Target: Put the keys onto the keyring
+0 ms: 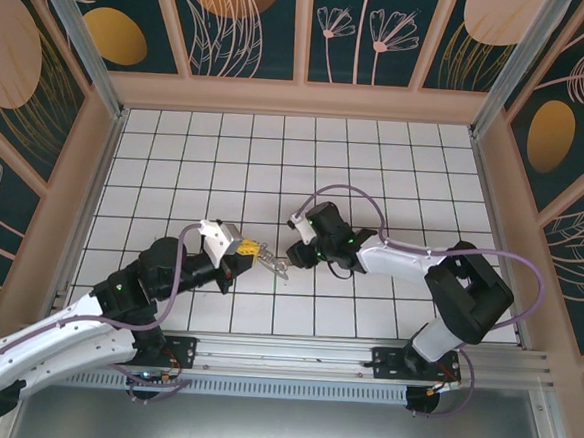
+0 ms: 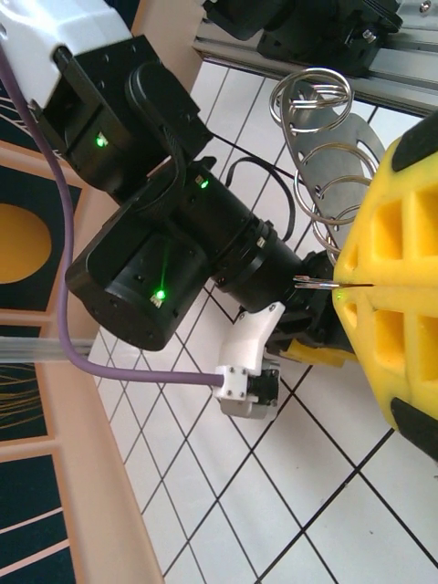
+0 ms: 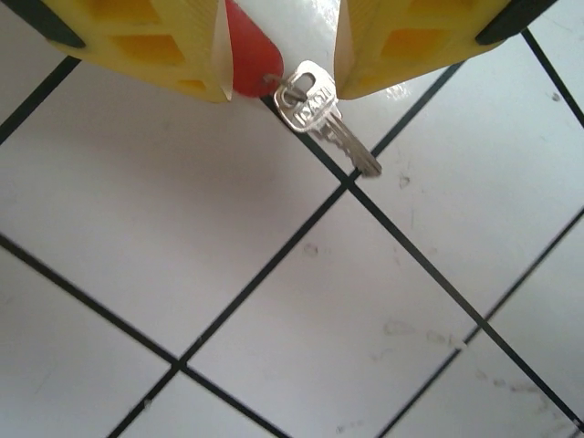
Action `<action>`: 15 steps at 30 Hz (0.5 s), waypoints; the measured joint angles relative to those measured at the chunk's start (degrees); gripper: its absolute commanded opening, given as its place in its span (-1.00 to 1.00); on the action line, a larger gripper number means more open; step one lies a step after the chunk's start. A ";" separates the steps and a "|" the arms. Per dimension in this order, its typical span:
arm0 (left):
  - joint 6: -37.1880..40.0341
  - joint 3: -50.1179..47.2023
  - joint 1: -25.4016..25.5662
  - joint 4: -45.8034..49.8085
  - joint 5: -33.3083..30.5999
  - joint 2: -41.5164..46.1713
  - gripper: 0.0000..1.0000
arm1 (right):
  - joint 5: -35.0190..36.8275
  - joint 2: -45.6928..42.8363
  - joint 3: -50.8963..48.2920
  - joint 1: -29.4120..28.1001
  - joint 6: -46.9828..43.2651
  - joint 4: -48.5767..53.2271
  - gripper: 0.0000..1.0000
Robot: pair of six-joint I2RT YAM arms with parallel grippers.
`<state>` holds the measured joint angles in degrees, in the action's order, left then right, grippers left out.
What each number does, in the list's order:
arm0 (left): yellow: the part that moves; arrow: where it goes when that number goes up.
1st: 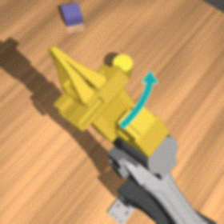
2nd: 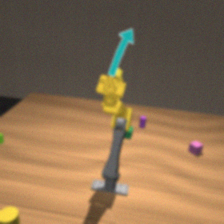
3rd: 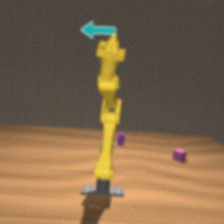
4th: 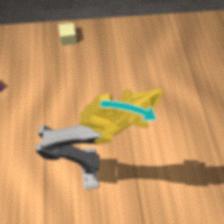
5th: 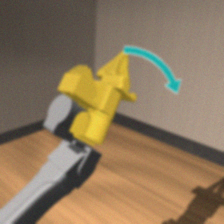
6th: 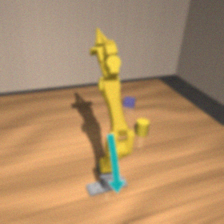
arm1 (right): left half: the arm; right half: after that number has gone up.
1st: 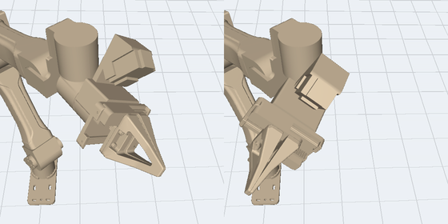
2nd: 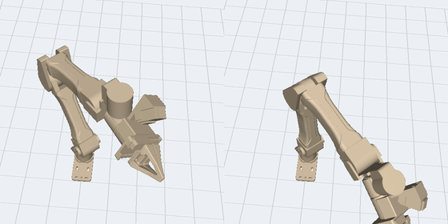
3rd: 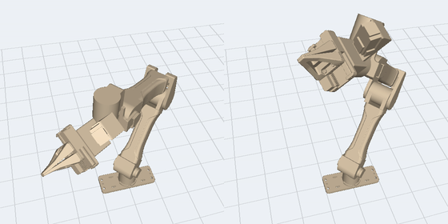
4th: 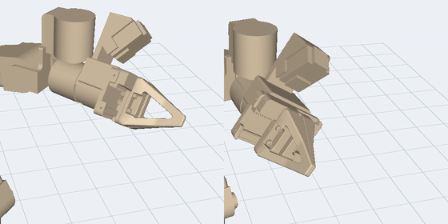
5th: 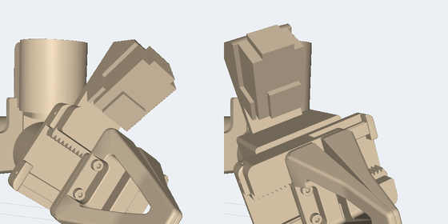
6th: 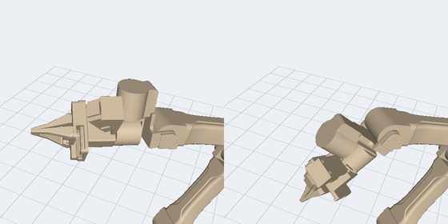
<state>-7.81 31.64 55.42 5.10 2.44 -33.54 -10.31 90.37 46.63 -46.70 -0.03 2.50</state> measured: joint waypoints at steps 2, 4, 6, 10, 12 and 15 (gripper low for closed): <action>0.00 0.00 0.00 0.00 0.00 0.52 -1.00 | -0.79 0.52 0.79 0.22 -0.90 0.15 -0.28; 0.00 0.00 0.00 0.00 0.02 0.57 -1.00 | -1.73 1.07 0.96 0.22 -1.62 0.52 -0.28; 0.00 0.00 0.00 0.00 0.02 0.50 -1.00 | -2.29 1.73 1.01 0.22 -2.62 1.31 -0.28; 0.00 0.00 0.00 0.00 0.02 0.11 -1.00 | -3.02 3.15 1.95 0.13 -5.03 4.50 -0.25; 0.00 0.00 0.00 0.00 0.02 0.13 -1.00 | -2.62 3.37 2.91 0.02 -6.38 6.16 -0.19; 0.00 0.00 0.00 -0.02 0.02 0.13 -1.00 | -1.25 3.39 4.50 -0.28 -8.90 8.37 -0.09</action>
<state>-7.81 31.64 55.42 5.08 2.46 -33.41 -11.55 93.76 51.13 -46.98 -8.93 10.87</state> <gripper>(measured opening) 0.063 0.429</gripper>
